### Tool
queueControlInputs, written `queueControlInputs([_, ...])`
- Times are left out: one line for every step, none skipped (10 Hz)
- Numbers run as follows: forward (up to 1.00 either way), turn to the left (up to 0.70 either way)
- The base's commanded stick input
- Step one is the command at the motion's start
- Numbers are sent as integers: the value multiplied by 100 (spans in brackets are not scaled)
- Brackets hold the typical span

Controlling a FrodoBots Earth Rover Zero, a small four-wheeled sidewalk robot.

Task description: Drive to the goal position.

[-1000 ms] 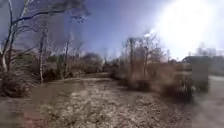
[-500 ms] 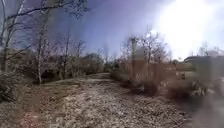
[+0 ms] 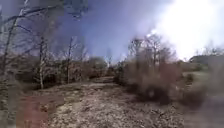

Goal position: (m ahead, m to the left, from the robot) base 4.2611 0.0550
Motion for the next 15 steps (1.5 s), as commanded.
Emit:
queueControlInputs([70,1])
queueControlInputs([70,1])
queueControlInputs([70,1])
queueControlInputs([70,0])
queueControlInputs([70,0])
queueControlInputs([70,0])
queueControlInputs([70,0])
queueControlInputs([70,0])
queueControlInputs([70,-1])
queueControlInputs([70,-3])
queueControlInputs([70,-4])
queueControlInputs([70,-6])
queueControlInputs([70,-7])
queueControlInputs([70,-4])
queueControlInputs([70,-3])
